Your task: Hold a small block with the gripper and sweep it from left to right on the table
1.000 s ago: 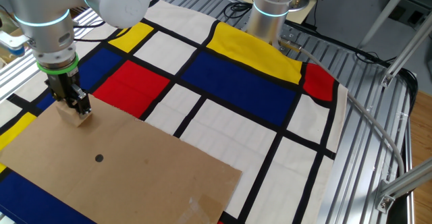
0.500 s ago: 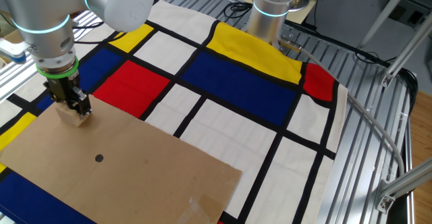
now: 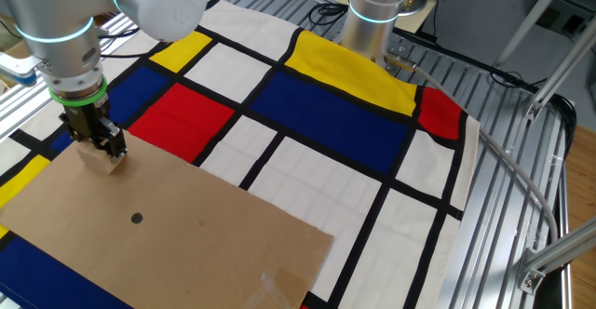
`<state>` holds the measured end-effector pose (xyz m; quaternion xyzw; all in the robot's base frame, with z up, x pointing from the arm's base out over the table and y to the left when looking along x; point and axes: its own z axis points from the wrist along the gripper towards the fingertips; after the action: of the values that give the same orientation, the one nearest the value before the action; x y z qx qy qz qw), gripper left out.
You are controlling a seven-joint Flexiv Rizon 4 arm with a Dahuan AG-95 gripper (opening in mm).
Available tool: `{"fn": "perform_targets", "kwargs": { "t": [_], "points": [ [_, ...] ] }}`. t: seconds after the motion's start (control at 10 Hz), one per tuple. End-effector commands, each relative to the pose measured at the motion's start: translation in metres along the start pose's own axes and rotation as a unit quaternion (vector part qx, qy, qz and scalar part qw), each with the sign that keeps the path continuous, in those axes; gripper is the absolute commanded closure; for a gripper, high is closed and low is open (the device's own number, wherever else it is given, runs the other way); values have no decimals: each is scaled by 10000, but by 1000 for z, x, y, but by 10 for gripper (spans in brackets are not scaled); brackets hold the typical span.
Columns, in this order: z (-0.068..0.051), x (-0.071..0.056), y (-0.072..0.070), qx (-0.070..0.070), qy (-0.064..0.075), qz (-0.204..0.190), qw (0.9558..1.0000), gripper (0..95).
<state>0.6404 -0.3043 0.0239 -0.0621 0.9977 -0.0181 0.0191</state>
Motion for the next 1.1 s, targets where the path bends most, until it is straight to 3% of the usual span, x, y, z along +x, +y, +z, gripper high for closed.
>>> {"fn": "perform_targets", "kwargs": {
  "t": [0.1, 0.4, 1.1],
  "points": [
    [0, 1, 1, -89, 33, 19, 10000, 950],
    [1, 1, 1, -136, 60, 49, 9999, 950],
    [2, 2, 2, -100, 67, 158, 9998, 950]
  ]
}}
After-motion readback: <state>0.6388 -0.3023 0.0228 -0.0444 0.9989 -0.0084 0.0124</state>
